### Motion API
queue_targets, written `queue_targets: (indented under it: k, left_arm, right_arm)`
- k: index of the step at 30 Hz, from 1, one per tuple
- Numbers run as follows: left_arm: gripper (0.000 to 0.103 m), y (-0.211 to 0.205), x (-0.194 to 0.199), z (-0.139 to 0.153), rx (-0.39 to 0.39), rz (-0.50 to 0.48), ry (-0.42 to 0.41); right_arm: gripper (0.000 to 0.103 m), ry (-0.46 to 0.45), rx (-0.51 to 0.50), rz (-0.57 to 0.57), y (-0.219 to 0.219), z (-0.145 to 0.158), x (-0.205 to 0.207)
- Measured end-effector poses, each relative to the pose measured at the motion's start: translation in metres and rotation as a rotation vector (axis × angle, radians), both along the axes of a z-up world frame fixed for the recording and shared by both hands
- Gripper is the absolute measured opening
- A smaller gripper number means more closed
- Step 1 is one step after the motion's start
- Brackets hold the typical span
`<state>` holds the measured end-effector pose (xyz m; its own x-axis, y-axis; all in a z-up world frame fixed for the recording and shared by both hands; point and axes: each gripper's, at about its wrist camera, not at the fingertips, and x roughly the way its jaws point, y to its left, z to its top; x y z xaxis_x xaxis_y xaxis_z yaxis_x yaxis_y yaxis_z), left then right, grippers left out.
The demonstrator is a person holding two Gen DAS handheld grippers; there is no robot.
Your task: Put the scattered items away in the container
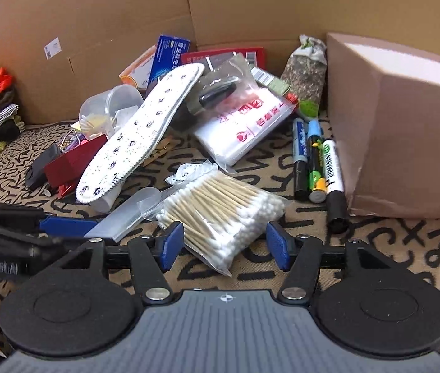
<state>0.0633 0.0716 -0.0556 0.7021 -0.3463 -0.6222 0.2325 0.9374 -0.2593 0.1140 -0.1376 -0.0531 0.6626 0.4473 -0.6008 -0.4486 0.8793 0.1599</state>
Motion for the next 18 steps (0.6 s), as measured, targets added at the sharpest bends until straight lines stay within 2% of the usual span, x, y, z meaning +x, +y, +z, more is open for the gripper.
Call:
queue_targets:
  k: [1, 3, 4, 8, 9, 12, 18]
  left_arm:
    - [0.054, -0.002, 0.001, 0.0, 0.026, 0.004, -0.004]
    - [0.027, -0.007, 0.002, -0.001, 0.075, 0.011, -0.01]
    - [0.027, -0.008, 0.002, 0.0, 0.09, 0.005, -0.012]
    - [0.027, -0.013, 0.0, 0.001, 0.137, -0.014, -0.016]
    - [0.04, -0.014, 0.0, 0.002, 0.147, -0.02, -0.016]
    - [0.054, -0.019, 0.001, 0.001, 0.159, -0.047, -0.02]
    - [0.053, -0.032, 0.002, -0.003, 0.232, -0.057, -0.052]
  right_arm:
    - [0.064, 0.004, 0.002, 0.0, 0.001, -0.002, 0.002]
    - [0.065, -0.003, -0.004, -0.005, 0.003, -0.003, 0.004]
    - [0.065, -0.008, -0.009, -0.007, 0.004, -0.004, 0.005]
    - [0.065, -0.016, -0.025, -0.003, 0.003, -0.004, 0.001]
    - [0.065, -0.016, -0.029, -0.002, 0.002, -0.004, 0.001]
    - [0.065, -0.016, -0.033, -0.004, 0.003, -0.004, 0.002]
    - [0.07, -0.016, -0.022, -0.018, 0.008, -0.005, 0.008]
